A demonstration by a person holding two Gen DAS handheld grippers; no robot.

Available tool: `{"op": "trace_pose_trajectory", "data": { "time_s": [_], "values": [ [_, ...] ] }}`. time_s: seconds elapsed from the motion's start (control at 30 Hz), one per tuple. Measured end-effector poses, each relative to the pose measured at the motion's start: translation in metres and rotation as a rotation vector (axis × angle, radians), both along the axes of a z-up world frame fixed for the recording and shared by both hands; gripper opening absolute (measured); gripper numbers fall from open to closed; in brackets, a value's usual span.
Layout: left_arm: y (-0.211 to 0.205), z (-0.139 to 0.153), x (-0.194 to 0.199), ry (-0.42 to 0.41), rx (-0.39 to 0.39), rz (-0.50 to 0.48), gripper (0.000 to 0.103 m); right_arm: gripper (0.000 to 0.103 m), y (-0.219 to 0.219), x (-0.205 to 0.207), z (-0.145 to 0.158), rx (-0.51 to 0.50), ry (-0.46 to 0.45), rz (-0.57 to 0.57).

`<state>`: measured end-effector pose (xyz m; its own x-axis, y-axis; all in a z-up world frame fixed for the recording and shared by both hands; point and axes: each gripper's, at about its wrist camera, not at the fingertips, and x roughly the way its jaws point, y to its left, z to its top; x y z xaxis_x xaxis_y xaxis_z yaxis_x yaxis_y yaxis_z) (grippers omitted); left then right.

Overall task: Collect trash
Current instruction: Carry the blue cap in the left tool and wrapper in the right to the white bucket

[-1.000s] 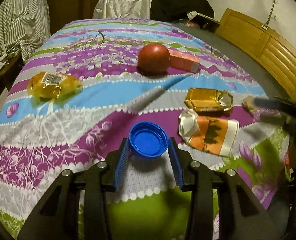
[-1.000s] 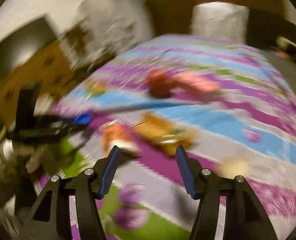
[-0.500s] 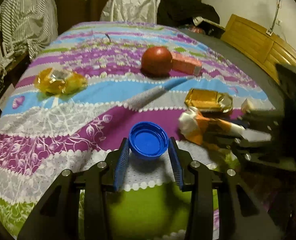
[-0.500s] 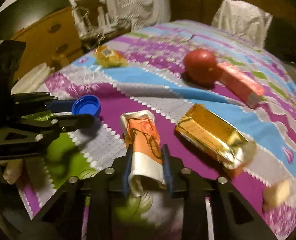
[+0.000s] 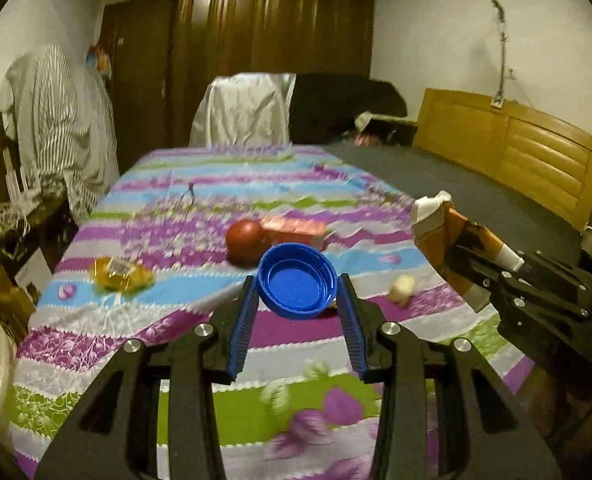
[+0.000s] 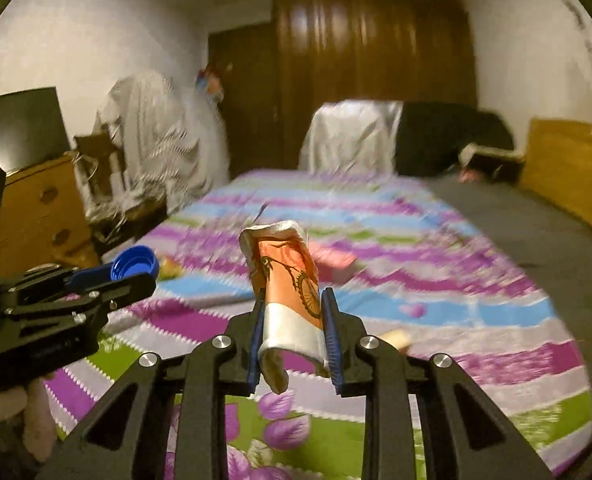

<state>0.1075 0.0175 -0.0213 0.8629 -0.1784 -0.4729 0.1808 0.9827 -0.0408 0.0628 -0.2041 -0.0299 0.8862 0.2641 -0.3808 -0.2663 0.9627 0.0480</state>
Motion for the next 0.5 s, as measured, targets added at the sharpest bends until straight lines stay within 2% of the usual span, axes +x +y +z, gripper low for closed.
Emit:
{"op": "trace_pose_trajectory", "data": {
  "time_s": [0.2, 0.5],
  "values": [
    [-0.020, 0.009, -0.020, -0.041, 0.014, -0.003, 0.038, 0.028, -0.019, -0.035, 0.017, -0.003, -0.063, -0.055],
    [-0.027, 0.021, -0.033, -0.069, 0.023, 0.001, 0.038, 0.028, -0.027, -0.060, 0.030, 0.008, -0.082, -0.068]
  ]
}}
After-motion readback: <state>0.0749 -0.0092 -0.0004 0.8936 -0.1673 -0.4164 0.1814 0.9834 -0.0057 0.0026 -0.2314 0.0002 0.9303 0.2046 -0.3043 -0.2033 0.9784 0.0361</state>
